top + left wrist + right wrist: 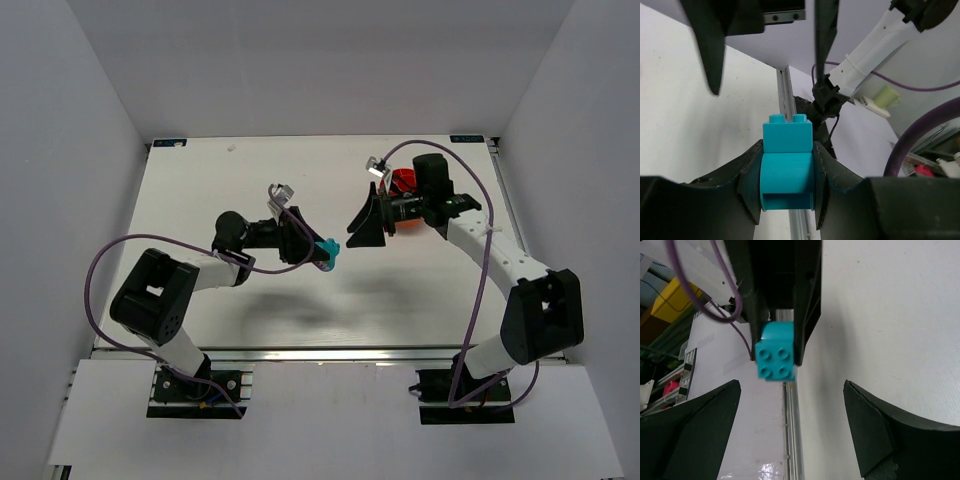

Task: Sort the legos into containers by color

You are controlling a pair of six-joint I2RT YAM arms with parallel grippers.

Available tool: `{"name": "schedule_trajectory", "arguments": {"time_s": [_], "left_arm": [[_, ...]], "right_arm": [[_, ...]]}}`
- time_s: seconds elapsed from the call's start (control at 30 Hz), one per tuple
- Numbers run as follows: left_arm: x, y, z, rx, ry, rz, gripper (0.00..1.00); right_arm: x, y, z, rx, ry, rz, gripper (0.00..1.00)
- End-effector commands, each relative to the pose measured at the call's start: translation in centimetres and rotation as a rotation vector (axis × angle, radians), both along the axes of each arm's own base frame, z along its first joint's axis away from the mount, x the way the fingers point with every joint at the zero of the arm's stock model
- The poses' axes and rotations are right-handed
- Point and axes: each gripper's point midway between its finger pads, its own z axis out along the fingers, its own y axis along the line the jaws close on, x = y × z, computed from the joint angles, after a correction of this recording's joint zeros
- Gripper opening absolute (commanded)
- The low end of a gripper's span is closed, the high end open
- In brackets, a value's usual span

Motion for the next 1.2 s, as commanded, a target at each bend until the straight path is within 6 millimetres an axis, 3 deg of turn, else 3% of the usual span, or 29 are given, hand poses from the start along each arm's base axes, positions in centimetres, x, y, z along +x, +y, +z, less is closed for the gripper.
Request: {"name": "schedule_trajectory", "arguments": {"time_s": [0.0, 0.3, 1.17], "left_arm": [[-0.3, -0.5, 3.4, -0.112, -0.32, 0.011, 0.0], [1.2, -1.9, 2.6, -0.029, -0.348, 0.051, 0.0], [2.3, -2.8, 2.0, -0.043, -0.233, 0.01, 0.0]], "right_arm": [[1.2, 1.0, -0.3, -0.049, -0.012, -0.02, 0.88], [0.9, 2.3, -2.0, -0.093, -0.019, -0.002, 0.81], [-3.9, 2.5, 1.1, 0.044, -0.17, 0.201, 0.82]]}}
